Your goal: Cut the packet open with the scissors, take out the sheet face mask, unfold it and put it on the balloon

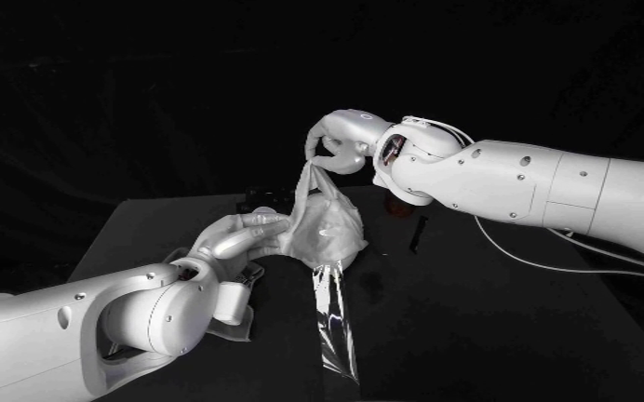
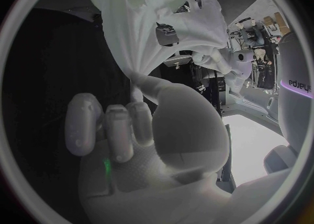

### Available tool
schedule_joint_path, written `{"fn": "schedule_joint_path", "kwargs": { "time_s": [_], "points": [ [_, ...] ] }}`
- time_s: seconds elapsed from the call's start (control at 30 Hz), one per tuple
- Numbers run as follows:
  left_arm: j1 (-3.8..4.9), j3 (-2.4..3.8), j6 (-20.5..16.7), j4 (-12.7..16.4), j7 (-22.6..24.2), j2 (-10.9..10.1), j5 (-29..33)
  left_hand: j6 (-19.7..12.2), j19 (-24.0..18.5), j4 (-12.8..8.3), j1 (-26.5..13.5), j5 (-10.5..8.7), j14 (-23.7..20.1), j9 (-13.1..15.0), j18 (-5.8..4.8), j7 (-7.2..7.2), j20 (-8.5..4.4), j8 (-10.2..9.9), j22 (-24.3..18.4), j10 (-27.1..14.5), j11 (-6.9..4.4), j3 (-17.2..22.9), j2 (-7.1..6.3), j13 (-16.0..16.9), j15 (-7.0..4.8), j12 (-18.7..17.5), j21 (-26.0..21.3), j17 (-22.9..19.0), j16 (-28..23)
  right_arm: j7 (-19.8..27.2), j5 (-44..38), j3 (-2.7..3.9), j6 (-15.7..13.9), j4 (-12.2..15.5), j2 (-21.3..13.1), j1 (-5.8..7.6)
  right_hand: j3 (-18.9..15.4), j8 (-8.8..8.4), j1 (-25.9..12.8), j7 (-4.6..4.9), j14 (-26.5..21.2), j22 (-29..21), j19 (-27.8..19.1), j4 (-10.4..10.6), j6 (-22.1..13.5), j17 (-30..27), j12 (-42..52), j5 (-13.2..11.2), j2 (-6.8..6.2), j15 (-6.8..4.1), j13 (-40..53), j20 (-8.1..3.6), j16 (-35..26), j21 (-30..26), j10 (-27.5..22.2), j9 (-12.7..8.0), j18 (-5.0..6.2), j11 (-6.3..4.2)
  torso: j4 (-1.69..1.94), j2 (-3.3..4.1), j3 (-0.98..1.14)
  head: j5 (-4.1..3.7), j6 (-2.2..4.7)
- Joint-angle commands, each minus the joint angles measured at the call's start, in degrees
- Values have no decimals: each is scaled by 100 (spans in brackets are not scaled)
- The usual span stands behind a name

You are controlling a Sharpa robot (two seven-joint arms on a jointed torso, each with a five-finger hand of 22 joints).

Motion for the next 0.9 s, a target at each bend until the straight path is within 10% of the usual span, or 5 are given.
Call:
{"fn": "schedule_joint_path", "kwargs": {
  "time_s": [0.03, 0.9],
  "points": [
    [2, -32, -90, -21, -52, 3, -19, 48, 18, -46, 41, 22, 1, 466, 109, 25, -1, 18, 6, 3, -49, 70, 39, -9, -50, -23, 19, -6, -7, 59, -181, 2, 89, -89, 96, -40, 30, 19, -15, -19, 609, 1062, -19, 2, 36, 1509, 6, 22, 44, -41, 962, -10, 24, -38, 193, 524, -50, 21, 2, -7, -6, 12, -25],
    [-32, -131, -484, -368, 242, 106, 351, 52, 18, -45, 36, 22, 6, 470, 108, 26, -2, 10, 8, 13, -49, 77, 37, -14, -50, -27, 23, -6, -5, -213, -636, 0, 73, -913, 802, -346, 52, 16, -13, -15, 604, 1039, -62, 6, 12, 1495, -37, 22, 52, -42, 927, -11, 20, -105, 161, 522, -34, 23, 5, -5, -1, 85, -99]
  ]
}}
